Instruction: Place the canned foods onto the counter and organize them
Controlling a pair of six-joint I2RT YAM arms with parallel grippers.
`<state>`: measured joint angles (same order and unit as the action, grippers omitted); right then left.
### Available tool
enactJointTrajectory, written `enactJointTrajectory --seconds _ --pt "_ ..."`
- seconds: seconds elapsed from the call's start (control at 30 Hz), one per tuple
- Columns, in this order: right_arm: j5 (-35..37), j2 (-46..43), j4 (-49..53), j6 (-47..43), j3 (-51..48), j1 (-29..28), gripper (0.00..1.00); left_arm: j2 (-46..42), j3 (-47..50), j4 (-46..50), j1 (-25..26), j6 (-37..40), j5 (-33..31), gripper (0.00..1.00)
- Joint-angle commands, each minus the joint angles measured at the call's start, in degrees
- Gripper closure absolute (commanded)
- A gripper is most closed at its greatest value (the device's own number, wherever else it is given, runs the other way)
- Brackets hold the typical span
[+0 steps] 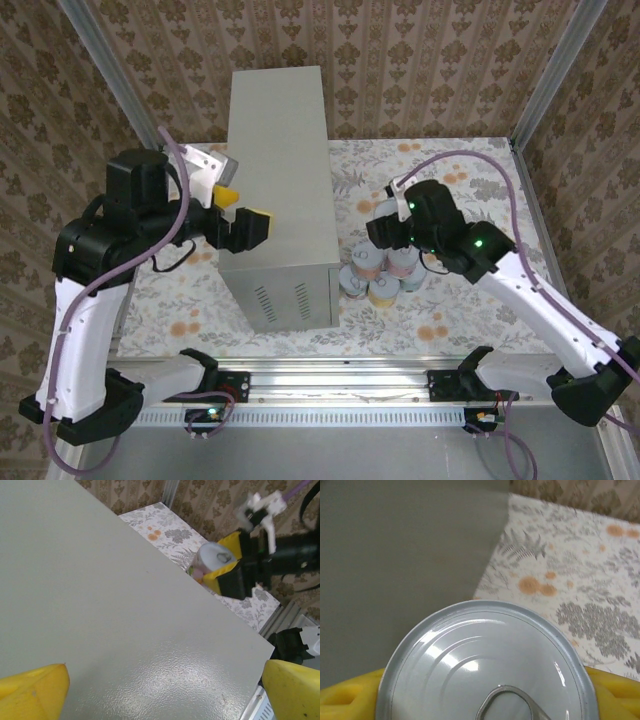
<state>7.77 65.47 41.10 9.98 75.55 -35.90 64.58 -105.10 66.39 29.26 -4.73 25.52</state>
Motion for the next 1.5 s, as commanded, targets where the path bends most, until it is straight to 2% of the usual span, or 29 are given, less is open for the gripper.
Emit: enactJointTrajectory --seconds 0.0,0.2,0.33,0.67,0.77,1.1,1.37,1.47 --pt "-6.1 -1.6 4.9 -3.1 8.4 -0.3 0.37 0.7 -1.5 -1.7 1.4 3.2 0.7 0.00" --pt "-15.5 2.0 10.4 -5.7 21.2 -1.5 0.37 2.0 -1.8 -2.8 4.8 4.7 0.0 0.00" --pt "-17.2 6.1 12.9 -7.5 28.2 -5.7 0.37 2.3 -1.7 -3.1 6.7 5.7 -1.8 0.00" --pt "-9.3 20.2 19.5 -10.8 45.0 -16.9 0.37 -0.3 0.8 -4.8 7.8 6.6 -6.7 0.00" --pt "-6.4 25.7 24.2 -11.3 52.4 -19.0 0.37 -1.9 2.5 -5.8 7.9 6.9 -8.4 0.00" --pt "-4.5 38.4 32.6 -10.5 68.8 -20.8 0.35 -5.6 6.9 -6.9 7.9 8.7 -11.4 0.00" --pt "-3.9 41.2 33.3 -10.5 72.1 -21.1 0.31 -7.4 8.3 -7.1 7.9 9.4 -12.8 0.00" --pt "-3.8 41.3 33.3 -10.4 72.8 -21.1 0.26 -7.9 8.6 -7.2 7.9 9.4 -12.7 0.00"
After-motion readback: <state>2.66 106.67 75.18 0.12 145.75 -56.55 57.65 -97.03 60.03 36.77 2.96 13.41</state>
